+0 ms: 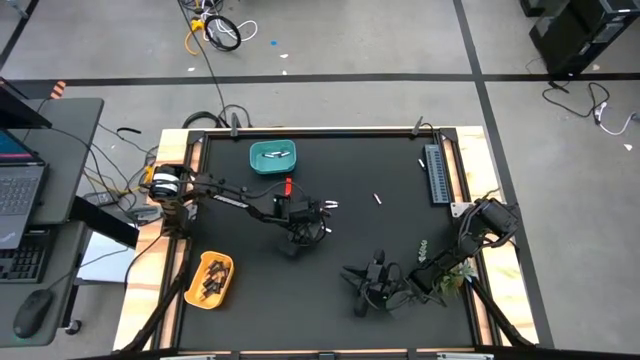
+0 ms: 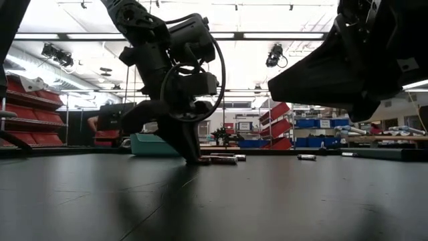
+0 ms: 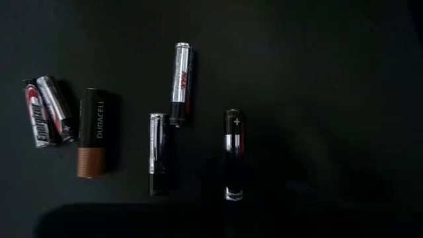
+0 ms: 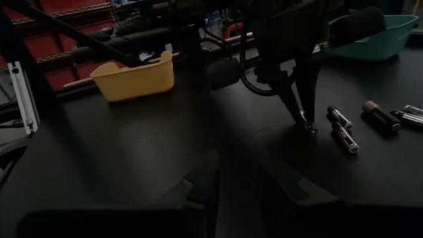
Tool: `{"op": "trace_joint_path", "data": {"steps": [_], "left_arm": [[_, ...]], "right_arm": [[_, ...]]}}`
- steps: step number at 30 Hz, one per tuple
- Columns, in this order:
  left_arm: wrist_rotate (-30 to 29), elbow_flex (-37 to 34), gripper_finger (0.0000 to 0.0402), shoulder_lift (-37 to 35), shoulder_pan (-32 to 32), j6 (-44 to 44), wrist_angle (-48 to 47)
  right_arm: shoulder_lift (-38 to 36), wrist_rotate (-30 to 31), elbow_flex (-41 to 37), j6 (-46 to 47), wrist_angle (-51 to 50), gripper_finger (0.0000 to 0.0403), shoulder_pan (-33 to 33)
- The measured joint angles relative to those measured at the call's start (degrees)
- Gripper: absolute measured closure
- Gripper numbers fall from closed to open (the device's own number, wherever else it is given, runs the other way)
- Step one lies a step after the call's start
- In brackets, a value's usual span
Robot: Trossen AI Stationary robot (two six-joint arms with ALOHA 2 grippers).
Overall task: Sort batteries
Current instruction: Put the silver battery into the green bin
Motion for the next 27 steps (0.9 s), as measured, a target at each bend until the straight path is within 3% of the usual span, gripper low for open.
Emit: {"op": "trace_joint_path", "data": {"steps": [2,20,23,27], "left_arm": [[-0.37,0.00,0.0378,0.00,0.00,-0.06,-0.02],[-1.95,3.04,0.0394,-5.38,-0.11,-1.51,-11.54],[-6.95,3.17,0.0378,-5.53,-0.13,-1.79,-10.82],[-20.22,3.17,0.0345,-5.64,1.25,-3.85,-10.58]], "right_arm": [[-0.02,0.00,0.00,-0.27,0.12,0.0320,0.00],[-0.07,-0.02,-0.02,-3.28,-0.12,0.0320,-0.30],[-0.07,-0.07,-0.04,-3.73,-0.10,0.0320,-0.84],[-0.07,-0.10,-0.07,-3.69,-0.10,0.0320,-1.03]]}}
